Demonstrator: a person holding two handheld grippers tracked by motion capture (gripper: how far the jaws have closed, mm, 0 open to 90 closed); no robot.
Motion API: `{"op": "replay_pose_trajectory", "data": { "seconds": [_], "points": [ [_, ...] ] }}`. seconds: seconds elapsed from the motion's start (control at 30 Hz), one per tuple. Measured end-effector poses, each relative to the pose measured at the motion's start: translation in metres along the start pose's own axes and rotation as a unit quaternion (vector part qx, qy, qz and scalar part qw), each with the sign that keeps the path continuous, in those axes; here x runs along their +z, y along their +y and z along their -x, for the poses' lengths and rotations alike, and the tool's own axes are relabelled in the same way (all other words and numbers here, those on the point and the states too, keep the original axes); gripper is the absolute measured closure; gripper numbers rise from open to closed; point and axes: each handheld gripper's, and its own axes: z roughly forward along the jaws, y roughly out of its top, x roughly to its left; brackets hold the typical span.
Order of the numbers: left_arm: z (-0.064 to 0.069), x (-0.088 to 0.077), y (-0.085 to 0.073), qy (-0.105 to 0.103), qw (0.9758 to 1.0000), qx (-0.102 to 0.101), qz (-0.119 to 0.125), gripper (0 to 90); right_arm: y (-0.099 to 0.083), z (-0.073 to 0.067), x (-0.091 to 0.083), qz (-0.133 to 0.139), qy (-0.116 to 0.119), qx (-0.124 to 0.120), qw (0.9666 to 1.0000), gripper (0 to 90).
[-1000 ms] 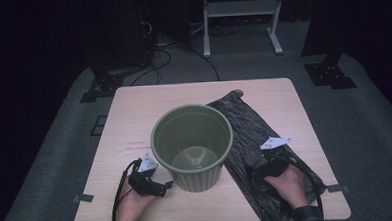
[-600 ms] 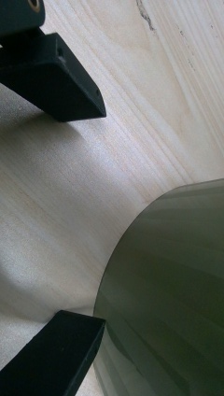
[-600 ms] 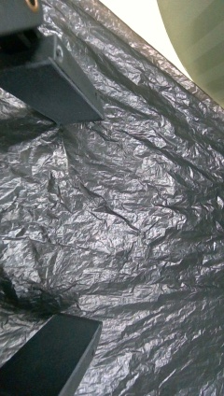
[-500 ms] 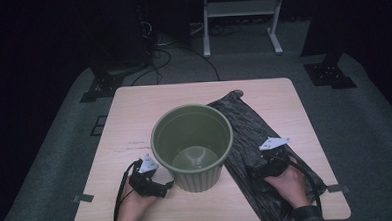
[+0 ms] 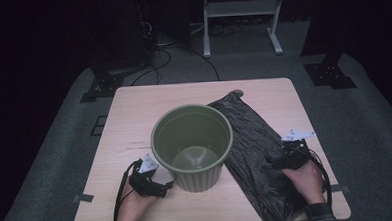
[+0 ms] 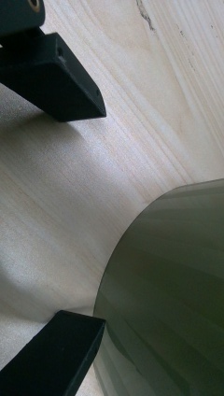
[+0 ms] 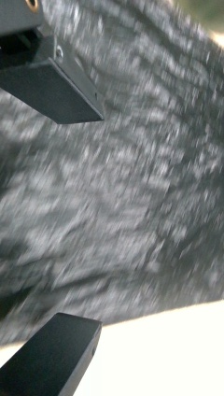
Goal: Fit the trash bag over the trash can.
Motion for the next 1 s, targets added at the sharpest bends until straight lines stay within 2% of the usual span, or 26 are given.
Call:
{"op": "replay_pose_trajectory", "data": {
  "seconds": [0.13, 0.27, 0.33, 0.5, 0.53, 0.57, 0.6, 0.63, 0.67, 0.73, 0.83, 0.93, 0.97, 1.0],
  "points": [
    [0.000, 0.000, 0.000, 0.000, 1.0000, 0.000, 0.000, 0.5, -0.008, 0.017, -0.001, -0.007, -0.014, 0.021, 0.9997, 1.1],
    [0.000, 0.000, 0.000, 0.000, 1.0000, 0.001, 0.000, 0.5, -0.011, 0.025, 0.001, -0.011, -0.014, 0.033, 0.9993, 1.9],
    [0.000, 0.000, 0.000, -0.001, 1.0000, 0.001, 0.000, 0.5, -0.012, 0.025, 0.002, -0.015, 0.001, 0.033, 0.9993, 13.2],
    [0.000, 0.000, 0.000, -0.002, 1.0000, 0.002, 0.000, 0.4, -0.010, 0.021, 0.007, -0.012, 0.005, 0.025, 0.9996, 18.5],
    [0.000, 0.000, 0.000, -0.002, 1.0000, 0.002, 0.000, 0.4, -0.010, 0.020, 0.007, -0.010, 0.008, 0.022, 0.9997, 23.3],
    [0.000, 0.000, 0.000, -0.002, 1.0000, 0.002, 0.000, 0.4, -0.010, 0.020, 0.007, -0.010, 0.008, 0.022, 0.9997, 23.3],
    [0.000, 0.000, 0.000, -0.002, 1.0000, 0.002, 0.000, 0.4, -0.008, 0.016, 0.006, -0.010, 0.011, 0.011, 0.9998, 30.5],
    [0.000, 0.000, 0.000, -0.002, 1.0000, 0.002, 0.000, 0.4, -0.008, 0.016, 0.006, -0.010, 0.011, 0.011, 0.9998, 30.5],
    [0.000, 0.000, 0.000, -0.002, 1.0000, 0.002, 0.000, 0.3, -0.007, 0.012, 0.008, -0.006, 0.023, 0.007, 0.9997, 33.3],
    [0.000, 0.000, 0.000, -0.002, 1.0000, 0.002, 0.000, 0.3, -0.006, 0.009, 0.008, -0.004, 0.032, 0.005, 0.9995, 38.5],
    [-0.001, 0.000, 0.000, -0.002, 1.0000, 0.003, 0.000, 0.3, -0.005, 0.005, 0.009, -0.004, 0.035, 0.000, 0.9994, 44.0],
    [-0.001, 0.000, 0.000, -0.003, 1.0000, 0.003, -0.001, 0.3, -0.003, 0.001, 0.011, -0.002, 0.030, -0.008, 0.9995, 54.4],
    [-0.001, 0.000, 0.000, -0.003, 1.0000, 0.003, -0.001, 0.3, -0.002, -0.003, 0.011, -0.002, 0.030, -0.010, 0.9995, 63.2],
    [-0.001, 0.000, 0.000, -0.003, 1.0000, 0.003, -0.001, 0.3, -0.001, -0.004, 0.012, -0.002, 0.031, -0.013, 0.9994, 65.4]
  ]
}}
